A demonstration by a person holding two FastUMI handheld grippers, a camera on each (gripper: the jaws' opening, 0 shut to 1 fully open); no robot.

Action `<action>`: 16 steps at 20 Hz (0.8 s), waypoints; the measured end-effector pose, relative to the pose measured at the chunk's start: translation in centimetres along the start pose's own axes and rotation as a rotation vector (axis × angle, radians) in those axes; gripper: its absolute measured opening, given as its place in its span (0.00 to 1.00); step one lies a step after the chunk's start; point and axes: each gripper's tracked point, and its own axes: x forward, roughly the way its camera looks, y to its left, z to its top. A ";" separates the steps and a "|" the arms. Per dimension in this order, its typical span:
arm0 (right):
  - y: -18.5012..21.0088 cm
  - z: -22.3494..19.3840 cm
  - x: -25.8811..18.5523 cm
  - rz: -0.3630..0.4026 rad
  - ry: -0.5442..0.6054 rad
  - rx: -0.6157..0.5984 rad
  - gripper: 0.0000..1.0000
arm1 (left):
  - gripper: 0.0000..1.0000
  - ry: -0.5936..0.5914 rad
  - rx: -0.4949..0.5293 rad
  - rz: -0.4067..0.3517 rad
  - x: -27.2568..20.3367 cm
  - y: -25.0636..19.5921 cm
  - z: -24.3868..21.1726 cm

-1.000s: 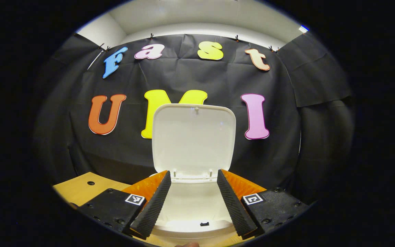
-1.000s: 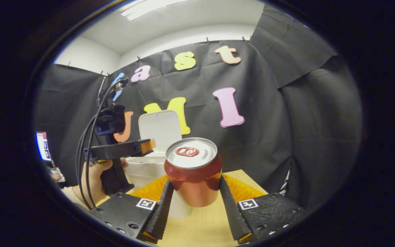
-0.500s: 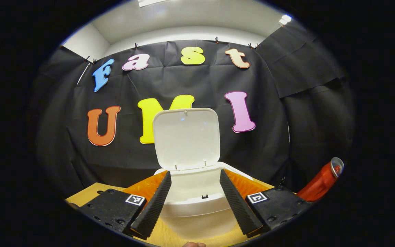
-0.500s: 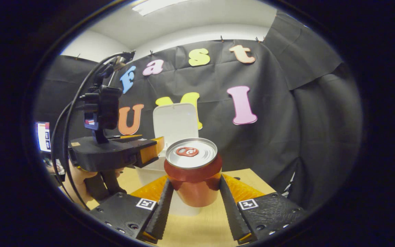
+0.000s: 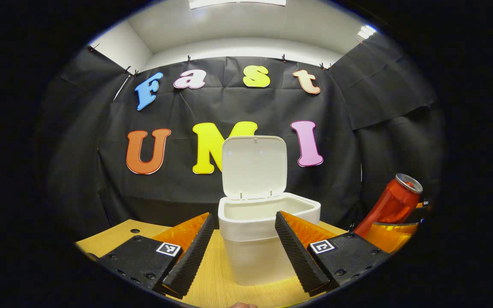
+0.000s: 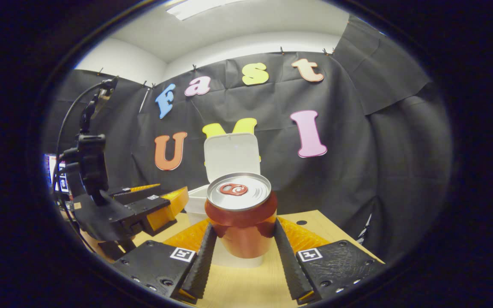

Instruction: Press the lid of the desktop garbage bin to open it, pick up the crumpled paper on the desktop and throw it into the bin, then pick up the pop can on the desktop and drop it into the bin, and finally close the garbage bin lid.

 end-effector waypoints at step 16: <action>5.0 8.7 9.5 -0.018 0.155 -0.117 0.72 | 0.93 0.086 -0.076 0.018 -3.1 4.1 -4.5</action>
